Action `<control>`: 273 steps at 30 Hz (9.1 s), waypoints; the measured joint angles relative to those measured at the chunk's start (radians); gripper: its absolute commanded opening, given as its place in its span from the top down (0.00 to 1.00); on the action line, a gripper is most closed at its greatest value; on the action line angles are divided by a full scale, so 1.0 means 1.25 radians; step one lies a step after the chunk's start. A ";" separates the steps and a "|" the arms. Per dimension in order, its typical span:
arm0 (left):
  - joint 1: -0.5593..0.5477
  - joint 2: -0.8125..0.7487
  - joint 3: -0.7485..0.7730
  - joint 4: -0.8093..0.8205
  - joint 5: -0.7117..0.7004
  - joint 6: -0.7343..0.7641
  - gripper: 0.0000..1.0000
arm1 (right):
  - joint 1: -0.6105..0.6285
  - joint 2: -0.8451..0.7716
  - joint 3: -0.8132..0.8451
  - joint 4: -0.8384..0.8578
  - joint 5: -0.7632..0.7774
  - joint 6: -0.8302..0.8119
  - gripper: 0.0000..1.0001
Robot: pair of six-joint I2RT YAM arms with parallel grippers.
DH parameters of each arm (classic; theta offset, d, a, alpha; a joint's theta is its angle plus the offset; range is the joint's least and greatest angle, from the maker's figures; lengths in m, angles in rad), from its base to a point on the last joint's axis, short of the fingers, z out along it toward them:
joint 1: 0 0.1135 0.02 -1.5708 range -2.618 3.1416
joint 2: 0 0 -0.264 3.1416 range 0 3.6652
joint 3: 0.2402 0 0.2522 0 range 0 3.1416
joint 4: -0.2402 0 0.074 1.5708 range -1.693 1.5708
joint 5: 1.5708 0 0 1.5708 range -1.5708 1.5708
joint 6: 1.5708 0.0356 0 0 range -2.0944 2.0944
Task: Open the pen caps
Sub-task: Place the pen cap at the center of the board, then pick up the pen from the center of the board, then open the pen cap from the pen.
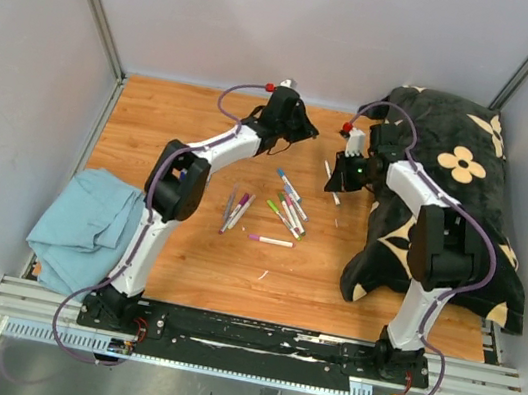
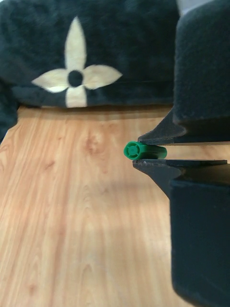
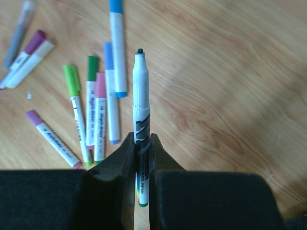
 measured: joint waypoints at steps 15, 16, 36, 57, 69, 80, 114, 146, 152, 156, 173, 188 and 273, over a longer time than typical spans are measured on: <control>0.000 0.297 0.328 -0.179 -0.038 -0.139 0.97 | 0.000 0.170 0.156 -0.055 0.221 0.075 0.88; 0.000 0.298 0.328 -0.176 -0.037 -0.147 0.96 | 0.000 0.178 0.159 -0.058 0.228 0.076 0.88; -0.001 0.321 0.333 -0.131 -0.023 -0.200 0.66 | 0.001 0.251 0.237 -0.102 0.246 0.056 0.74; -0.002 0.273 0.298 -0.159 -0.029 -0.116 0.64 | 0.002 0.250 0.242 -0.117 0.248 0.019 0.67; -0.044 -0.389 -0.447 0.164 -0.093 0.154 0.49 | 0.001 0.040 0.111 -0.111 0.256 -0.083 0.59; -0.049 -0.917 -1.070 0.359 -0.057 0.326 0.06 | 0.025 -0.329 -0.089 0.013 0.059 -0.198 0.00; -0.043 -1.379 -0.936 -0.207 -0.060 0.395 0.01 | 0.137 0.085 0.202 -0.114 0.081 -0.357 0.09; -0.019 -1.435 -0.987 -0.286 -0.096 0.462 0.01 | 0.178 0.276 0.307 -0.134 0.132 -0.206 0.68; -0.016 -1.436 -0.987 -0.286 -0.096 0.462 0.01 | 0.179 0.294 0.314 -0.141 0.124 -0.204 0.75; -0.016 -1.436 -0.987 -0.286 -0.096 0.463 0.01 | 0.180 0.295 0.315 -0.150 0.137 -0.204 0.82; -0.016 -1.436 -0.987 -0.286 -0.096 0.463 0.01 | 0.191 0.295 0.330 -0.174 0.306 -0.293 0.74; -0.015 -1.440 -1.048 -0.130 0.029 0.302 0.01 | 0.216 0.301 0.350 -0.206 0.325 -0.338 0.99; -0.154 -0.871 -1.042 0.805 -0.033 0.001 1.00 | 0.227 -0.375 -0.186 0.255 -0.424 0.139 0.99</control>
